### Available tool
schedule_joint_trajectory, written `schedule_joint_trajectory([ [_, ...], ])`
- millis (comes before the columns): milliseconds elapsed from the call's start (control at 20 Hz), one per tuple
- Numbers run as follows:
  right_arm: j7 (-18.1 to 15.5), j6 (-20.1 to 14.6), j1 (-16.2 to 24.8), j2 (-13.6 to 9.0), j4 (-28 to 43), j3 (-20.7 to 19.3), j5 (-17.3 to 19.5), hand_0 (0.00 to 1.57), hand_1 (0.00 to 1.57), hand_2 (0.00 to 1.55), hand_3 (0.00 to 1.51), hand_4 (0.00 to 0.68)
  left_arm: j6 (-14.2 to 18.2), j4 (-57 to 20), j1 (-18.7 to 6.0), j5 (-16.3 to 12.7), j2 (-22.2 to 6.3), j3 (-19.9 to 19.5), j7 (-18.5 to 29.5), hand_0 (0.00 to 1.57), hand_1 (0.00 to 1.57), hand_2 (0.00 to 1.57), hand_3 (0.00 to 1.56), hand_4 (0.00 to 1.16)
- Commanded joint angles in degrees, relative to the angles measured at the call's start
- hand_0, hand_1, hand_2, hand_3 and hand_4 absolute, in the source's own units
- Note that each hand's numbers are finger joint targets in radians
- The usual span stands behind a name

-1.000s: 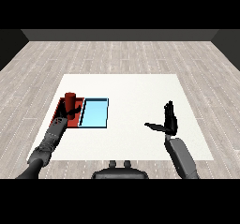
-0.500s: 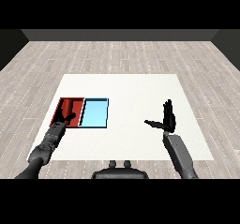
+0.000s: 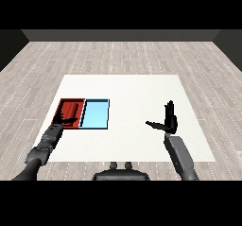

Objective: Pick the red can and put it in the red box

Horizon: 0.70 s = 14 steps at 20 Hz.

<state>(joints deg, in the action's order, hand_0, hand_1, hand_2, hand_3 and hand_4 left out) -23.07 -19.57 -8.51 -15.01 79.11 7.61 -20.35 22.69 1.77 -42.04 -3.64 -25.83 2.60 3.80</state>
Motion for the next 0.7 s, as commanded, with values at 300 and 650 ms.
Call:
schedule_joint_trajectory([
  [300,-0.44,3.78,1.57,-0.77,3.17,-0.61,-1.21,0.0,0.0,0.0,0.0,0.0,-1.7,9.32,2.33,-6.65,-0.14,-7.37,18.6,1.16,1.16,1.13,0.0,0.0],
  [650,-0.58,4.9,0.93,0.7,4.69,1.87,-0.23,0.0,0.0,0.0,0.0,0.0,-12.85,23.18,5.75,-10.92,4.69,-8.86,29.33,0.0,0.0,0.0,0.0,0.0],
])
